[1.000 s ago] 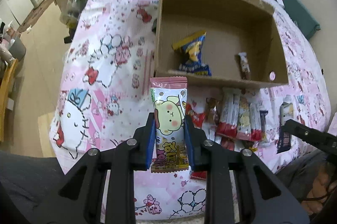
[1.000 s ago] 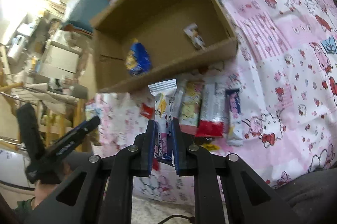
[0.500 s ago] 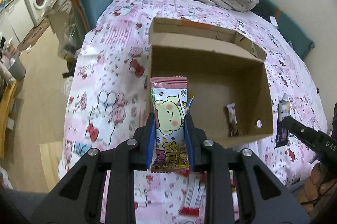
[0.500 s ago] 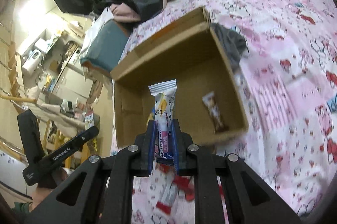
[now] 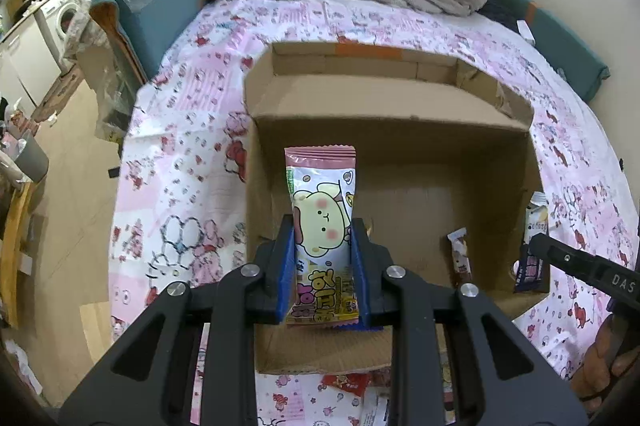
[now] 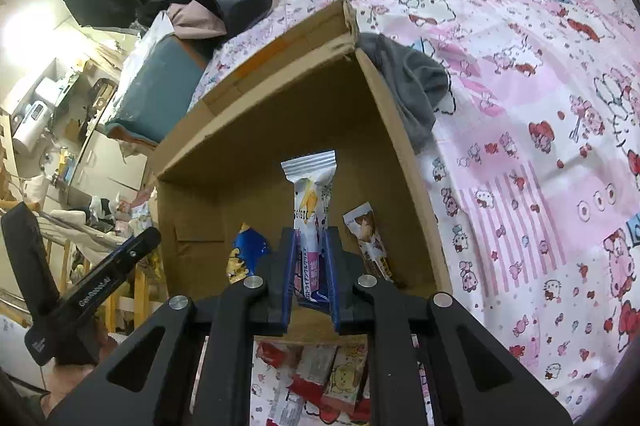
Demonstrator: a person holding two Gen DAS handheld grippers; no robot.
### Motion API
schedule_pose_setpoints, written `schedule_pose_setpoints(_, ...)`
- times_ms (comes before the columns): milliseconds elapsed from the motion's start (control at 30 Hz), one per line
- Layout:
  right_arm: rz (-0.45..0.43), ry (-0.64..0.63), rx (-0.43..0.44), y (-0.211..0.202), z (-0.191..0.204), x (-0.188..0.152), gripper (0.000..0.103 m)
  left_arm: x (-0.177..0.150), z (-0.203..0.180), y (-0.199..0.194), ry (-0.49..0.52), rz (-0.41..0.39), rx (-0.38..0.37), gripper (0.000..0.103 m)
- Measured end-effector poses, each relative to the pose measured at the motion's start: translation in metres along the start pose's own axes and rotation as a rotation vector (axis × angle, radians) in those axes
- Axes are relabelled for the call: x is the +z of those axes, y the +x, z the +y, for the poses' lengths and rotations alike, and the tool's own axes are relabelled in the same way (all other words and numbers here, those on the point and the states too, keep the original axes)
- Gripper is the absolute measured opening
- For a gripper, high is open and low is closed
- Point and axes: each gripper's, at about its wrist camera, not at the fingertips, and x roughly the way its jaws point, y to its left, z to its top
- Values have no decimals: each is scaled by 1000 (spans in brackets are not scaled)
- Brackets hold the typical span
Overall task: Organize snacks
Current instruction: 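Lower both packets into the box and open both tools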
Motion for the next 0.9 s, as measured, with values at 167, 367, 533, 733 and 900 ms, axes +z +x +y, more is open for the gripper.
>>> schedule_pose_setpoints(167, 14, -2, -1, 8, 0, -2, 15, -4, -5, 13, 16, 14, 4, 22)
schedule_pose_setpoints(367, 28, 9, 2, 14, -1, -4, 15, -9, -7, 19, 17, 40, -4, 22)
schedule_pose_setpoints(533, 26, 15, 18, 16, 0, -4, 15, -10, -10, 17, 31, 35, -6, 23)
schedule_pose_setpoints(733, 17, 23, 25, 13, 0, -3, 25, -10, -14, 14, 44, 33, -23, 39)
schedule_pose_setpoints(900, 0, 55, 24, 9, -4, -4, 69, -12, -17, 7, 51, 12, -37, 80)
